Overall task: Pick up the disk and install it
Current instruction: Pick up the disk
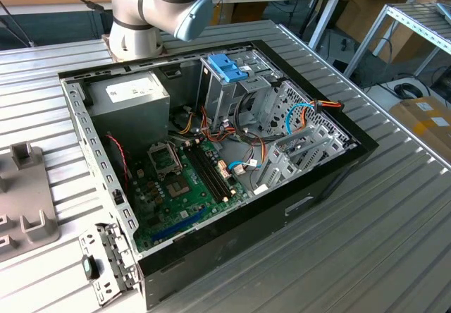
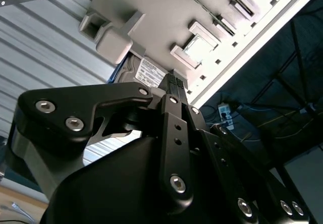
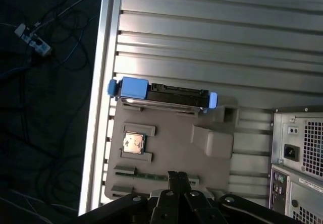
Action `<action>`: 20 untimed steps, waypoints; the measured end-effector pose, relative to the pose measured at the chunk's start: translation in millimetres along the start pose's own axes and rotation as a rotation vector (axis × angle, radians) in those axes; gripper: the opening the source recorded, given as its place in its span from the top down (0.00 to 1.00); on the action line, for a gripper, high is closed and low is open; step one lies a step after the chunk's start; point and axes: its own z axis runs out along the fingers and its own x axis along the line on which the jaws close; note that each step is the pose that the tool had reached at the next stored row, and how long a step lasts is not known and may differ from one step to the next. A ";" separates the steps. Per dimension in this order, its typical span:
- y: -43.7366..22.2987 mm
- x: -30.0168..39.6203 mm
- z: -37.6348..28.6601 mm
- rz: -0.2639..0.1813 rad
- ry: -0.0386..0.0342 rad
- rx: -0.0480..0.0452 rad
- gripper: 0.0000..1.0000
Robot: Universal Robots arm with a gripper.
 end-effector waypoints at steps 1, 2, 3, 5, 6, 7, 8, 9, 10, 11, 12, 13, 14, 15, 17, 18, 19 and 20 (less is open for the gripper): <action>0.0 0.0 0.0 -0.004 0.0001 -0.0001 0.90; 0.0 0.0 0.0 -0.007 0.0003 -0.0002 0.90; 0.0 0.0 0.0 -0.011 0.0004 -0.0003 0.90; 0.0 0.0 0.0 -0.022 0.0009 -0.0005 0.90; 0.0 0.0 0.0 -0.026 0.0011 -0.0006 0.90; 0.0 0.0 0.0 -0.032 0.0013 -0.0008 0.90; 0.0 0.0 0.0 -0.036 0.0015 -0.0009 0.90; 0.0 0.0 0.0 -0.040 0.0017 -0.0010 0.90; 0.0 0.0 0.0 -0.044 0.0019 -0.0011 0.90; 0.0 0.0 0.0 -0.048 0.0020 -0.0012 0.90; 0.0 0.0 0.0 -0.052 0.0022 -0.0013 0.90; 0.0 0.0 0.0 -0.057 0.0025 -0.0014 0.90; 0.0 0.0 0.0 -0.061 0.0026 -0.0015 0.90; 0.0 0.0 0.0 -0.065 0.0028 -0.0016 0.90; 0.0 0.0 0.0 -0.073 0.0031 -0.0018 0.90; 0.0 0.0 0.0 -0.077 0.0033 -0.0019 0.90; 0.0 0.0 0.0 -0.081 0.0034 -0.0020 0.90; 0.0 0.0 0.0 -0.085 0.0037 -0.0021 0.90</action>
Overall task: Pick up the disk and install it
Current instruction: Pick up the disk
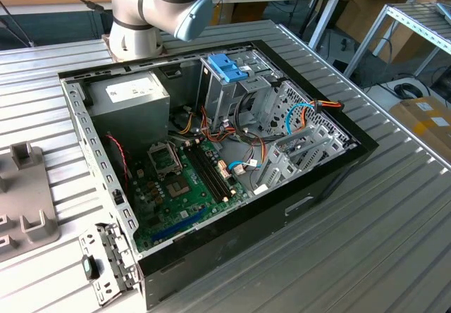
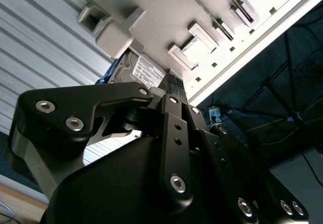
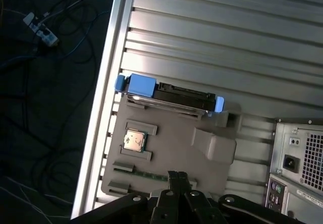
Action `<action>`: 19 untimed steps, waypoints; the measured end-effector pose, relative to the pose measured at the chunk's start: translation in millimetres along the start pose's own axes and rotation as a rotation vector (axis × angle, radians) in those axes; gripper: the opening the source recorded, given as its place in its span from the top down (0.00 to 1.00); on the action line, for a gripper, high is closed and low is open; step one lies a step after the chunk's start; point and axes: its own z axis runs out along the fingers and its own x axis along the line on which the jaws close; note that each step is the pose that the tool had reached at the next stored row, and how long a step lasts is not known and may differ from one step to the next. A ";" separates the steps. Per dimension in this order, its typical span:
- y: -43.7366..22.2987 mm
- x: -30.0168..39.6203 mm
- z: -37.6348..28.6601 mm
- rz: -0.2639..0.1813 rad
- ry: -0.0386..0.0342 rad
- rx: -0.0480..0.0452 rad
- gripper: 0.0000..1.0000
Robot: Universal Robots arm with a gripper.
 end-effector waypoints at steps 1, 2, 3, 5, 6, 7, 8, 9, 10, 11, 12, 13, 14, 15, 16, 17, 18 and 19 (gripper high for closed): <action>0.0 0.0 0.0 -0.004 0.0001 -0.0001 0.90; 0.0 0.0 0.0 -0.007 0.0003 -0.0002 0.90; 0.0 0.0 0.0 -0.011 0.0004 -0.0002 0.90; 0.0 0.0 0.0 -0.021 0.0009 -0.0005 0.90; 0.0 0.0 0.0 -0.025 0.0011 -0.0006 0.90; 0.0 0.0 0.0 -0.031 0.0013 -0.0007 0.90; 0.0 0.0 0.0 -0.034 0.0015 -0.0008 0.90; 0.0 0.0 0.0 -0.042 0.0019 -0.0010 0.90; 0.0 0.0 0.0 -0.046 0.0020 -0.0011 0.90; 0.0 0.0 0.0 -0.049 0.0021 -0.0012 0.90; 0.0 0.0 0.0 -0.053 0.0023 -0.0013 0.90; 0.0 0.0 0.0 -0.057 0.0024 -0.0014 0.90; 0.0 0.0 0.0 -0.062 0.0027 -0.0015 0.90; 0.0 0.0 0.0 -0.070 0.0030 -0.0017 0.90; 0.0 0.0 0.0 -0.073 0.0031 -0.0018 0.90; 0.0 0.0 0.0 -0.078 0.0033 -0.0019 0.90; 0.0 0.0 0.0 -0.088 0.0038 -0.0022 0.90; 0.0 0.0 0.0 -0.092 0.0040 -0.0022 0.90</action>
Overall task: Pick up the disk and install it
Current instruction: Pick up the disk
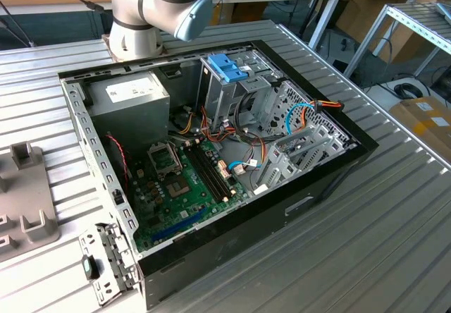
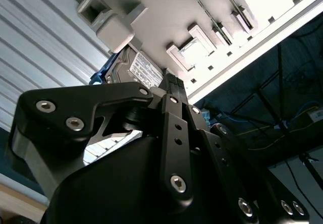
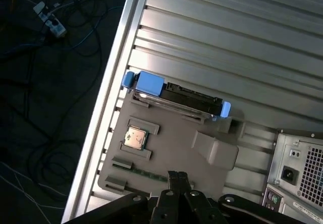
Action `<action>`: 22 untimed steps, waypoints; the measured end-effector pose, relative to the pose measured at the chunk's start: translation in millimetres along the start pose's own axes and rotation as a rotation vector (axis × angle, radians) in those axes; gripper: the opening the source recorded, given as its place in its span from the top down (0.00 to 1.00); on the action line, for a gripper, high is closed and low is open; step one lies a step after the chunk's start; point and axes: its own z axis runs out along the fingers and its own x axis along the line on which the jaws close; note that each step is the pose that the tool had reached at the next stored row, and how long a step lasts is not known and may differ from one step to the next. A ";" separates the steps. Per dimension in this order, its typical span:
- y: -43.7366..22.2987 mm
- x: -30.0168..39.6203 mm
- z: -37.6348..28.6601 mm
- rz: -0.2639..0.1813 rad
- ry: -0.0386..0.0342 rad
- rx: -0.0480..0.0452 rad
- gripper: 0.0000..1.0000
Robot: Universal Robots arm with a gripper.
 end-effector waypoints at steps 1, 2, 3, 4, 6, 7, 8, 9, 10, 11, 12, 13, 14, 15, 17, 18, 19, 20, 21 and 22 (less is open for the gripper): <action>0.0 0.0 0.0 -0.008 0.0003 -0.0002 0.90; 0.0 0.0 0.0 -0.015 0.0006 -0.0004 0.90; 0.0 0.0 0.0 -0.020 0.0008 -0.0005 0.90; 0.0 0.0 0.0 -0.024 0.0010 -0.0006 0.90; 0.0 0.0 0.0 -0.034 0.0015 -0.0008 0.90; 0.0 0.0 0.0 -0.037 0.0016 -0.0009 0.90; 0.0 0.0 0.0 -0.040 0.0017 -0.0010 0.90; 0.0 0.0 0.0 -0.043 0.0018 -0.0011 0.90; 0.0 0.0 0.0 -0.047 0.0020 -0.0012 0.90; 0.0 0.0 0.0 -0.050 0.0022 -0.0012 0.90; 0.0 0.0 0.0 -0.060 0.0026 -0.0015 0.90; 0.0 0.0 0.0 -0.087 0.0038 -0.0021 0.90; 0.0 0.0 0.0 -0.116 0.0050 -0.0029 0.90; 0.0 0.0 0.0 -0.141 0.0061 -0.0035 0.90; 0.0 0.0 0.0 -0.158 0.0068 -0.0039 0.90; 0.0 0.0 0.0 -0.160 0.0070 -0.0040 0.90; 0.0 0.0 0.0 -0.163 0.0070 -0.0040 0.90; 0.0 0.0 0.0 -0.166 0.0071 -0.0040 0.90; 0.0 0.0 0.0 -0.168 0.0073 -0.0041 0.90; 0.0 0.0 0.0 -0.172 0.0075 -0.0042 0.90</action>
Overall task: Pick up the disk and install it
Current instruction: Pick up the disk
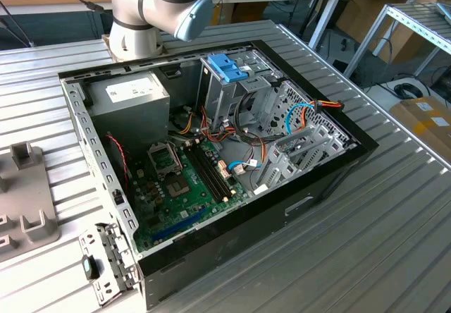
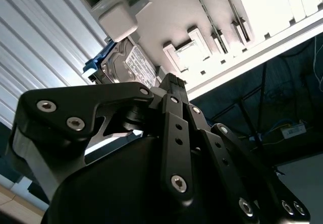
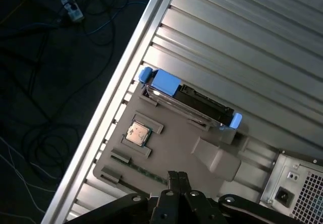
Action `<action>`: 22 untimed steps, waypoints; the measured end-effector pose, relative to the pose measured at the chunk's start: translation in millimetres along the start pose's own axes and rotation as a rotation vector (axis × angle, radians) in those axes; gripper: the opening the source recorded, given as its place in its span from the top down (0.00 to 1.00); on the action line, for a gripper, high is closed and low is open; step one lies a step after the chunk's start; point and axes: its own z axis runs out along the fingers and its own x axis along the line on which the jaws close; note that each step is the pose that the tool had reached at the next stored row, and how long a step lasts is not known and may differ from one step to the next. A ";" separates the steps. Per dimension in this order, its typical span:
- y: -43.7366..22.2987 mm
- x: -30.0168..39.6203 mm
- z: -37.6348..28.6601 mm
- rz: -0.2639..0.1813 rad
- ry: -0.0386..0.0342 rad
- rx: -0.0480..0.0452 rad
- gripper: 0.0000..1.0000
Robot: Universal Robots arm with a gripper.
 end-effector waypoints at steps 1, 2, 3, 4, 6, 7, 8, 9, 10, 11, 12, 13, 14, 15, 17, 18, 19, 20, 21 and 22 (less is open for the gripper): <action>0.0 0.0 0.0 -0.004 0.0001 0.0000 0.90; 0.0 0.0 0.0 -0.008 0.0003 -0.0002 0.90; 0.0 0.0 0.0 -0.012 0.0005 -0.0003 0.90; 0.0 0.0 0.0 -0.016 0.0007 -0.0004 0.90; 0.0 0.0 0.0 -0.030 0.0013 -0.0008 0.90; 0.0 0.0 0.0 -0.035 0.0015 -0.0009 0.90; 0.0 0.0 0.0 -0.040 0.0018 -0.0010 0.90; 0.0 0.0 0.0 -0.044 0.0018 -0.0011 0.90; 0.0 0.0 0.0 -0.047 0.0020 -0.0012 0.90; 0.0 0.0 0.0 -0.050 0.0021 -0.0012 0.90; 0.0 0.0 0.0 -0.054 0.0023 -0.0013 0.90; 0.0 0.0 0.0 -0.058 0.0025 -0.0014 0.90; 0.0 0.0 0.0 -0.061 0.0026 -0.0015 0.90; 0.0 0.0 0.0 -0.064 0.0028 -0.0016 0.90; 0.0 0.0 0.0 -0.073 0.0031 -0.0018 0.90; 0.0 0.0 0.0 -0.076 0.0032 -0.0019 0.90; 0.0 0.0 0.0 -0.079 0.0034 -0.0019 0.90; 0.0 0.0 0.0 -0.082 0.0036 -0.0020 0.90; 0.0 0.0 0.0 -0.085 0.0036 -0.0021 0.90; 0.0 0.0 0.0 -0.089 0.0038 -0.0022 0.90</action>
